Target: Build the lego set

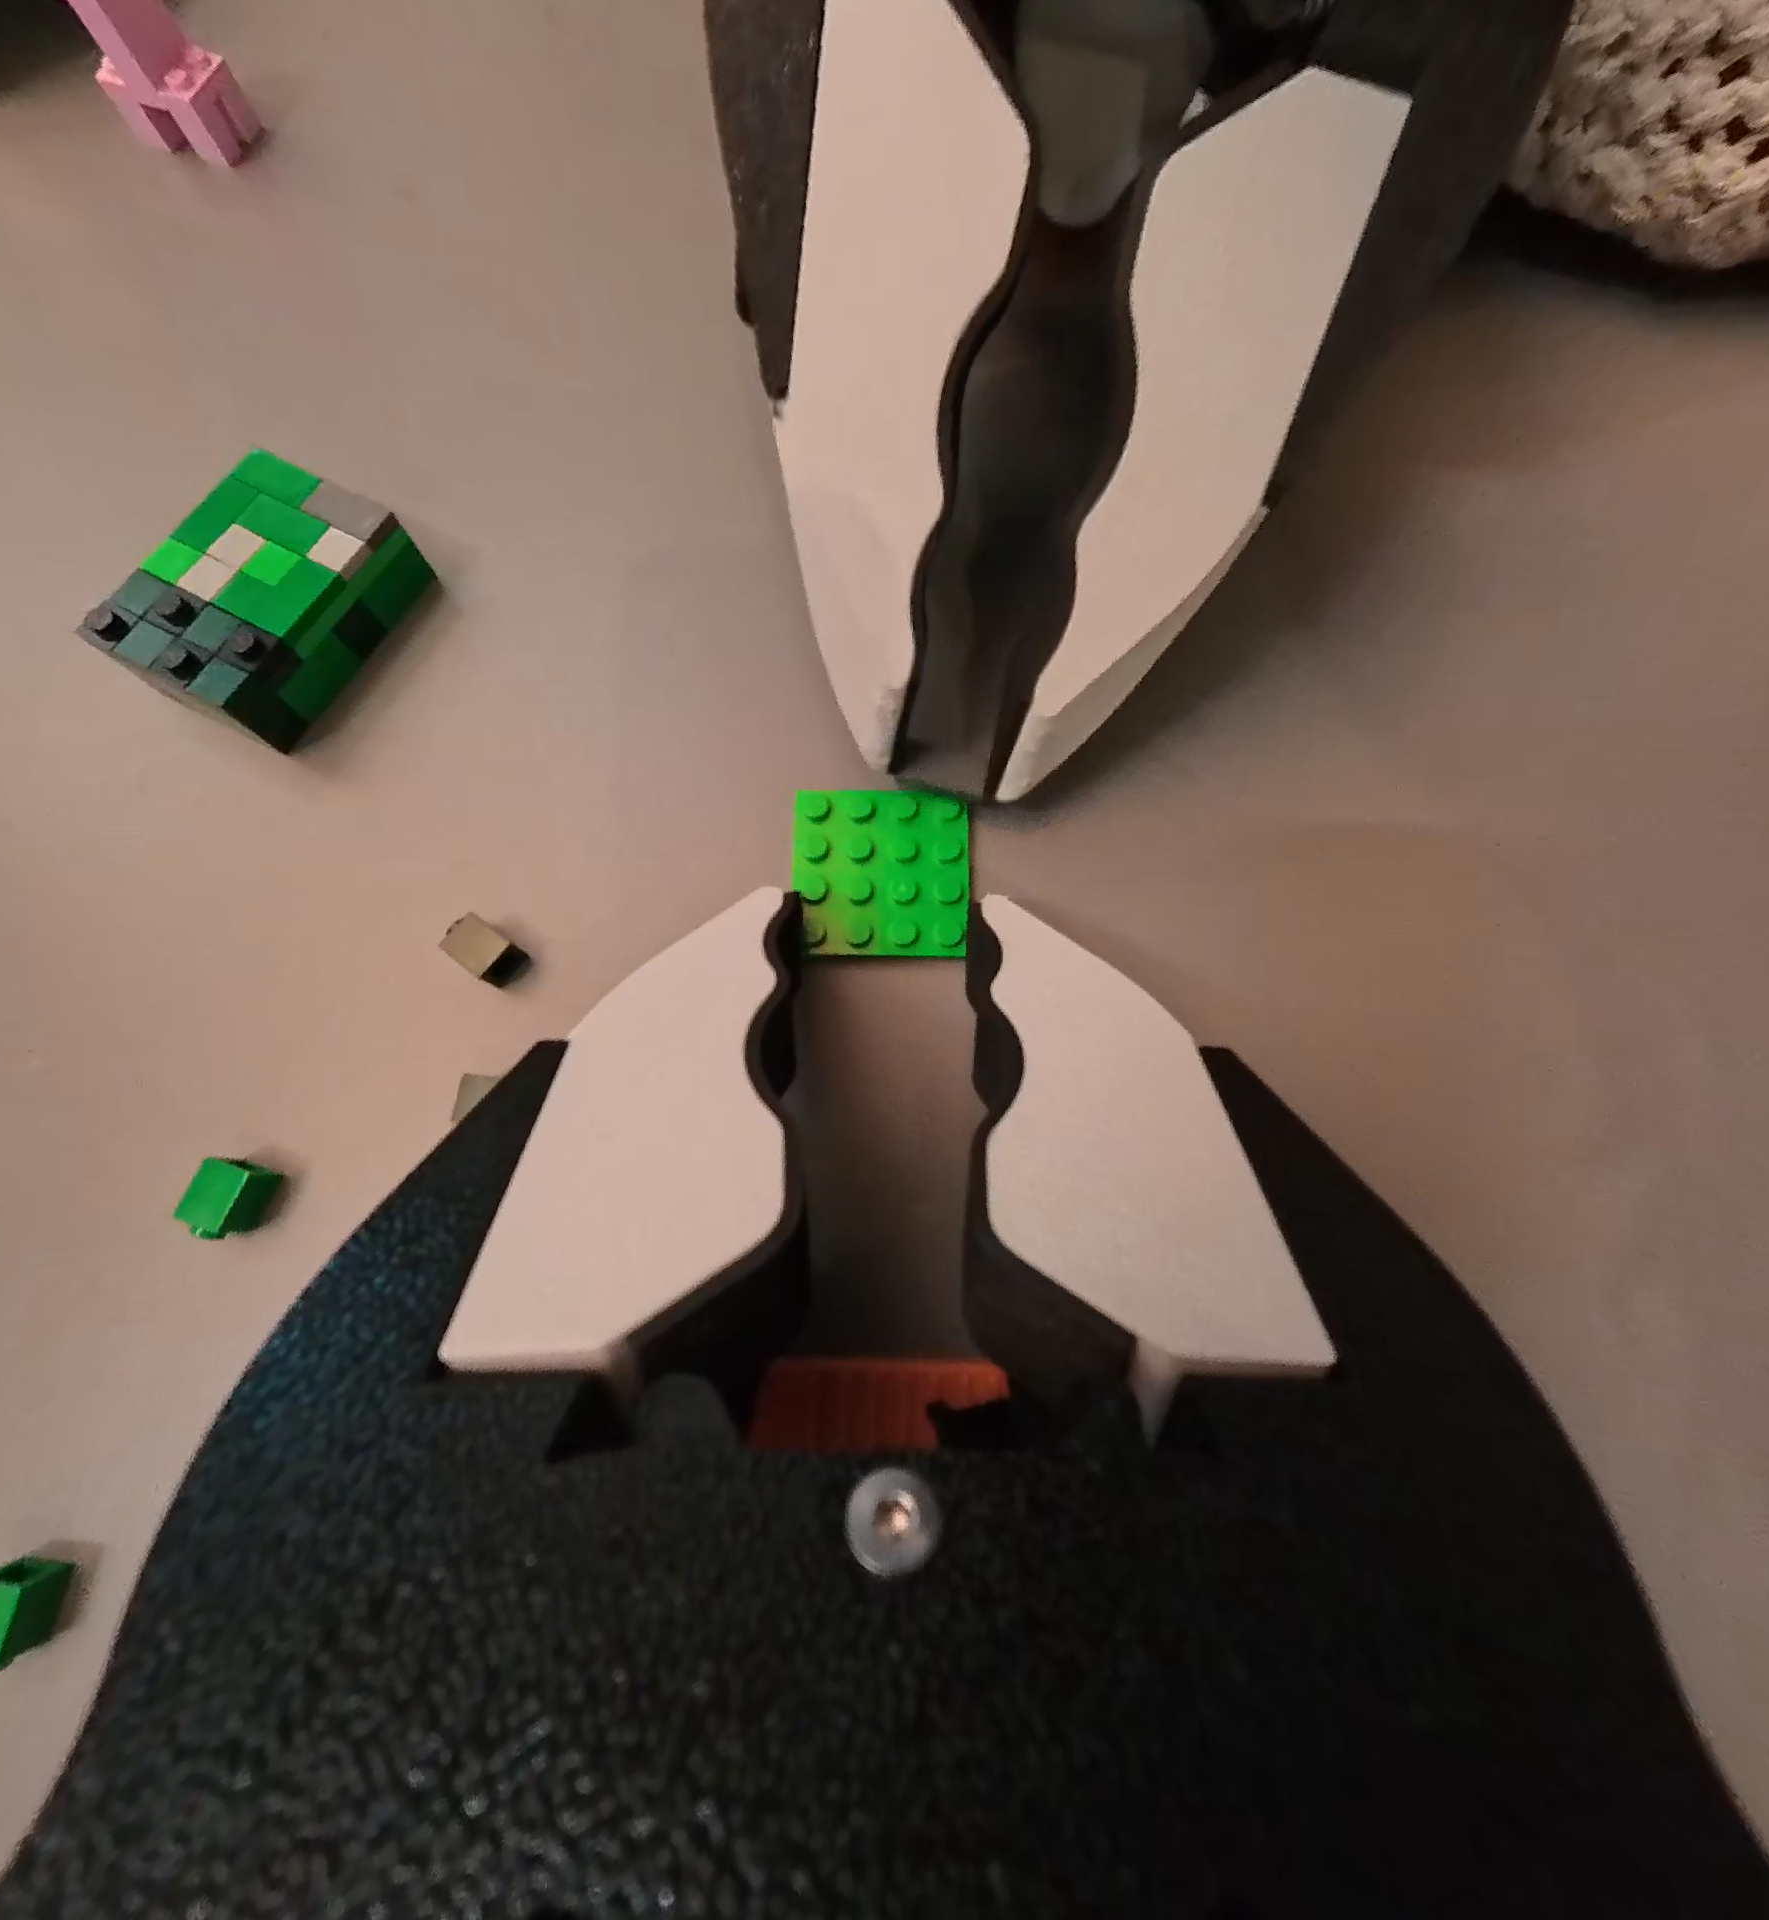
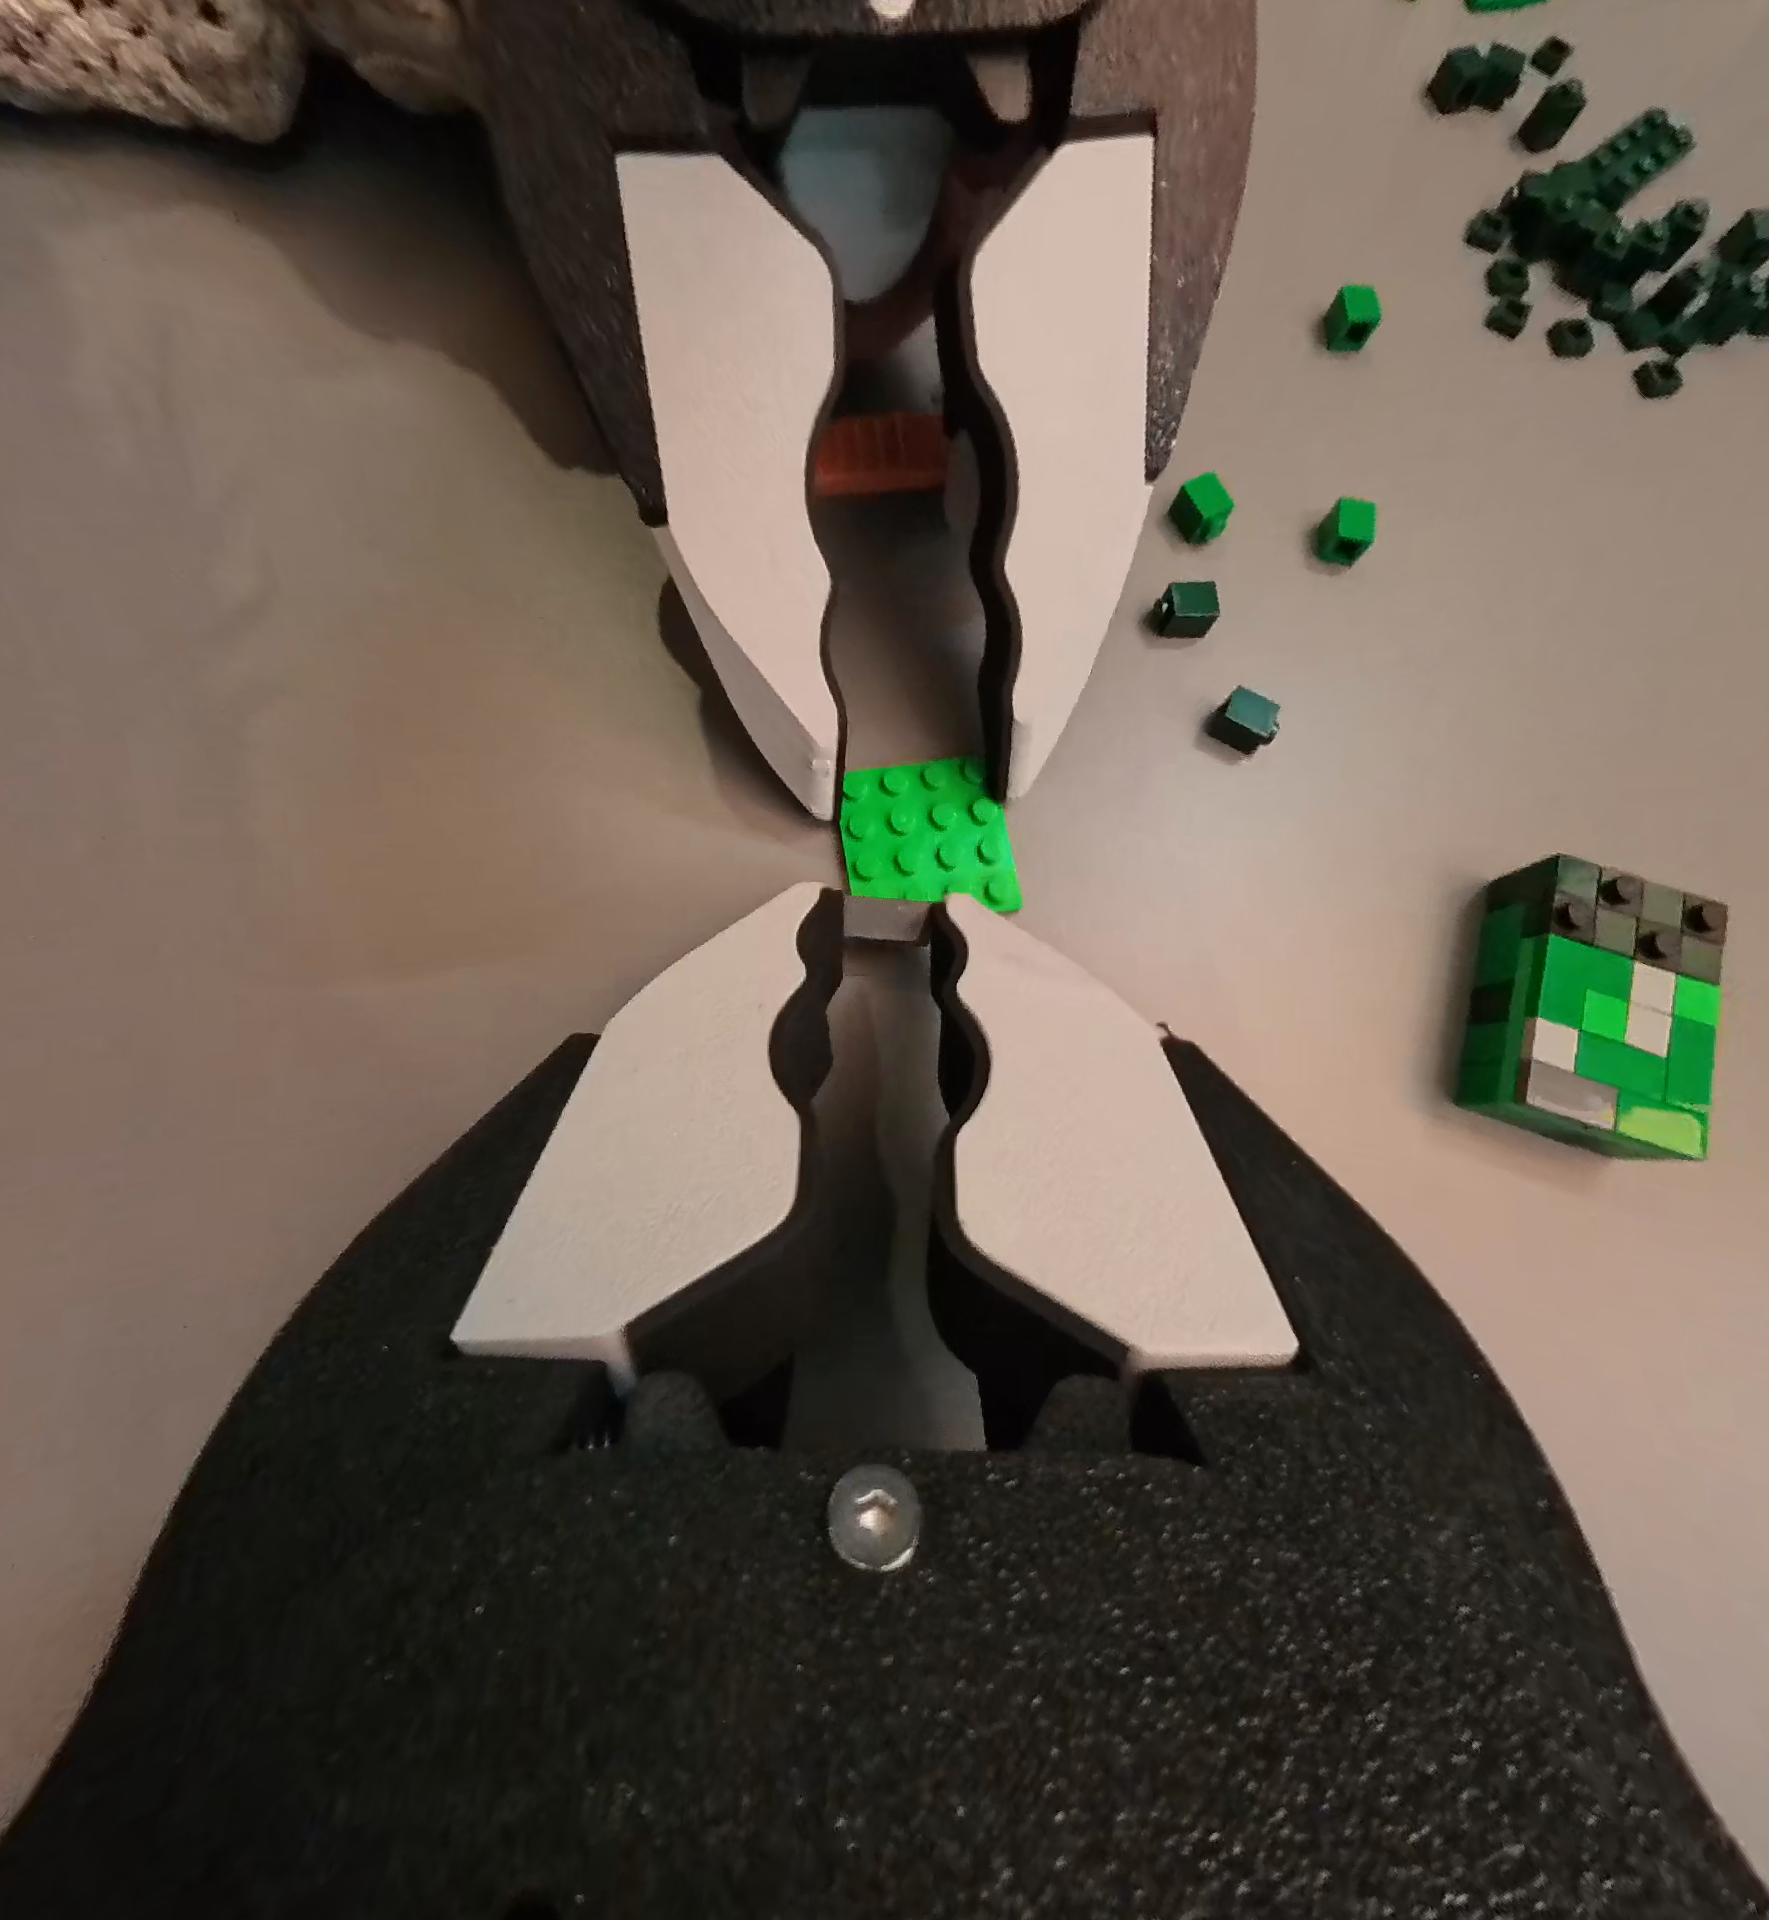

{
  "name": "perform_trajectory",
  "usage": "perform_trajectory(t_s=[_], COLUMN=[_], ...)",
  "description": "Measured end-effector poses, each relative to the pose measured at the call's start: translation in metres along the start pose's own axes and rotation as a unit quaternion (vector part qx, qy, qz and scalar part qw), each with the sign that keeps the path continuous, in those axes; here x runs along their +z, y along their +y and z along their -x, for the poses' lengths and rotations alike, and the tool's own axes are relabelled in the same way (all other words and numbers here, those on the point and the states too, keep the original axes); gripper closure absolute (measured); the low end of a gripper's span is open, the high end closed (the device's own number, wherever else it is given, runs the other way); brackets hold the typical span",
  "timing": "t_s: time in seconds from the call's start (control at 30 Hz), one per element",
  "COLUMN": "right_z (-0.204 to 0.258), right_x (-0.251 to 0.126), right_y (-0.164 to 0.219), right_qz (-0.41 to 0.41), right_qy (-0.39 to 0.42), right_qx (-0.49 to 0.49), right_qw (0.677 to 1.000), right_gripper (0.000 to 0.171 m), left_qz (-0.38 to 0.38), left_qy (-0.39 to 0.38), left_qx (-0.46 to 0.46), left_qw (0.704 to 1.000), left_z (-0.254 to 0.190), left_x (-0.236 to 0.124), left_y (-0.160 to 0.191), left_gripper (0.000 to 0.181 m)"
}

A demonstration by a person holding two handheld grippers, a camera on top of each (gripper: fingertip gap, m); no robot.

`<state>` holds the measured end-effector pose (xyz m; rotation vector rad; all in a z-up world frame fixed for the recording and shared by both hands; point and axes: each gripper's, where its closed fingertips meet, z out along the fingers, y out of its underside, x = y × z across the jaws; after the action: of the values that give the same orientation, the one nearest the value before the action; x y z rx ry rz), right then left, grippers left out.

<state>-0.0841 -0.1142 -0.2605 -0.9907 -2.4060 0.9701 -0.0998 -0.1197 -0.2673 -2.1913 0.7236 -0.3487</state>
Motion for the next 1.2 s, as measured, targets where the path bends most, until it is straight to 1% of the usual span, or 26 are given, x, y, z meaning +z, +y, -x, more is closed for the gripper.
perform_trajectory(t_s=[0.23, 0.9, 0.97, 1.07, 1.1, 1.2], right_z=[0.0016, 0.0031, 0.0038, 0.0037, 0.003, 0.0094], right_x=[0.0034, 0.0059, 0.0061, 0.0047, 0.0033, -0.002], right_y=[-0.0015, -0.0015, -0.0017, -0.003, -0.004, -0.0069], right_qz=[0.005, 0.014, 0.011, 0.0, -0.01, -0.053], right_qy=[-0.024, -0.059, -0.058, -0.051, -0.047, -0.06], right_qx=[-0.015, -0.054, -0.056, -0.051, -0.045, -0.021], right_qw=[1.0, 0.997, 0.997, 0.997, 0.998, 0.997], right_gripper=[0.156, 0.156, 0.155, 0.148, 0.146, 0.148], left_qz=[-0.001, -0.001, -0.001, -0.001, -0.001, -0.001], left_qy=[0.006, 0.013, 0.014, 0.016, 0.016, 0.017], left_qx=[0.006, 0.009, 0.009, 0.007, 0.007, 0.007], left_qw=[1.0, 1.0, 1.0, 1.0, 1.0, 1.0], left_z=[-0.001, -0.0024, -0.0025, -0.0029, -0.003, -0.0036], left_x=[-0.0001, -0.0003, -0.0003, -0.0005, -0.0004, -0.0007], left_y=[0.0002, 0.0004, 0.0004, 0.0006, 0.0006, 0.0009], left_gripper=[0.151, 0.151, 0.151, 0.151, 0.151, 0.151])
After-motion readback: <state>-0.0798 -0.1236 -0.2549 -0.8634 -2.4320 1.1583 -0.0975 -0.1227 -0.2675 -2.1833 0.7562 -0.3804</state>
